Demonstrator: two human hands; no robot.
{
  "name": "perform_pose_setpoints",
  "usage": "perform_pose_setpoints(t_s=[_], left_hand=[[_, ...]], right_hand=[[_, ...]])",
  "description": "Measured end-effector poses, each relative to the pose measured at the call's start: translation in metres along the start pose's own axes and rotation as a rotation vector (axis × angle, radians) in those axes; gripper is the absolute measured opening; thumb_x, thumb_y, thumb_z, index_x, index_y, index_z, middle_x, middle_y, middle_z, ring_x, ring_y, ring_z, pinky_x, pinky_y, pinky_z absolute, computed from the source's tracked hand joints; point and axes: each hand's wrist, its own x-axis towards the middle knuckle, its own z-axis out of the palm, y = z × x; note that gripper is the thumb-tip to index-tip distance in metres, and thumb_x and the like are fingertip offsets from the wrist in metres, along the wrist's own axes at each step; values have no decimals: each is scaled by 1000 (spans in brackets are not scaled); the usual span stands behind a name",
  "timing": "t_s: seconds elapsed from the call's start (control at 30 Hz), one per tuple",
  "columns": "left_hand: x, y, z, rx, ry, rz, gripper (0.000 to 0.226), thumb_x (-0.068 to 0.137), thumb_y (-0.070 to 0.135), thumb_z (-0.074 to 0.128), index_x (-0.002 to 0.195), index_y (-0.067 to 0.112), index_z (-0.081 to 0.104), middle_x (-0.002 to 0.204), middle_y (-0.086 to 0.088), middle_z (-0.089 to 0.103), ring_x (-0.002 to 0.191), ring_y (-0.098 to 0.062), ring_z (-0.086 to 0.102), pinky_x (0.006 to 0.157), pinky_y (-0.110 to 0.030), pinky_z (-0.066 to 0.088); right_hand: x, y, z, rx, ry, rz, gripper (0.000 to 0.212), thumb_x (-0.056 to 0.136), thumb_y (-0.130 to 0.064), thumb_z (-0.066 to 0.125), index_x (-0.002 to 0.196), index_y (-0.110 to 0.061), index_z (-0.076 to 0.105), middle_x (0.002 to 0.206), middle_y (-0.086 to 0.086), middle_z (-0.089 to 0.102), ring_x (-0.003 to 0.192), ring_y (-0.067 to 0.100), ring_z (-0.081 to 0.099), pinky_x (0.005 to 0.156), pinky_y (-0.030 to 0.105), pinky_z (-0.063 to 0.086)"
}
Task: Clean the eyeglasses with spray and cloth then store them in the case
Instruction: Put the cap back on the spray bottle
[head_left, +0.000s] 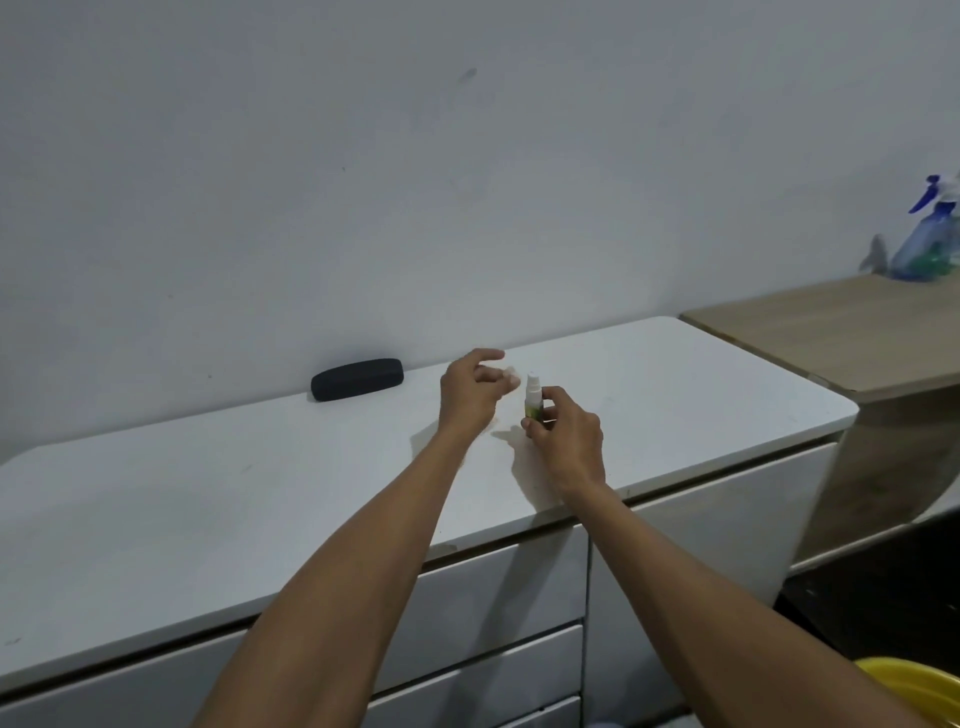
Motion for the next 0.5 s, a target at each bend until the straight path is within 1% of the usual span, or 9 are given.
perform_pose_setpoints(t_s=[0.07,0.13,0.2,0.27,0.33,0.43,0.5], left_hand=[[2,11,-4,-53,-10,38,27,81,8,82,107,8,76,93,-9,77,81,-15,72,81,-27,60],[1,19,-4,-58,-54,60,26,81,8,82,107,8,78,100,-9,79,90,-17,74,86,-29,61],[0,23,-4,-58,-108,68,27,82,5,81,108,9,79,103,-7,79,96,-16,75,89,-28,60],[-1,24,-6,-59,-122,75,27,82,4,80,108,9,79,103,-6,80,97,-14,76,91,-27,59],[-2,23,-7,-56,-101,80,26,82,5,80,108,10,79,102,-4,80,96,-13,76,92,-27,59],[0,20,-8,-54,-83,78,26,83,10,81,109,12,79,102,-3,80,95,-12,75,95,-34,59],[0,20,-8,-44,-106,72,25,83,11,81,108,14,80,101,-2,80,95,-12,75,96,-36,59]], right_hand=[[1,0,1,-9,-3,7,30,94,-19,70,124,-19,65,112,9,76,100,29,70,84,35,51],[1,1,2,-10,7,9,30,94,-20,70,124,-19,64,113,9,76,101,30,70,88,41,53],[-1,1,3,-6,16,11,31,95,-20,71,125,-19,64,114,9,76,101,30,70,89,41,53],[-1,1,4,-12,21,1,33,95,-20,71,127,-18,63,116,9,75,102,30,70,90,40,52],[-2,2,4,-23,20,-6,35,95,-20,71,128,-18,63,116,10,75,103,30,70,90,40,53],[-2,2,4,-17,23,-8,35,95,-21,71,129,-18,63,117,10,75,104,30,70,92,42,53],[-2,2,5,-15,24,-13,35,95,-21,71,129,-18,63,117,9,75,103,30,71,93,42,53]])
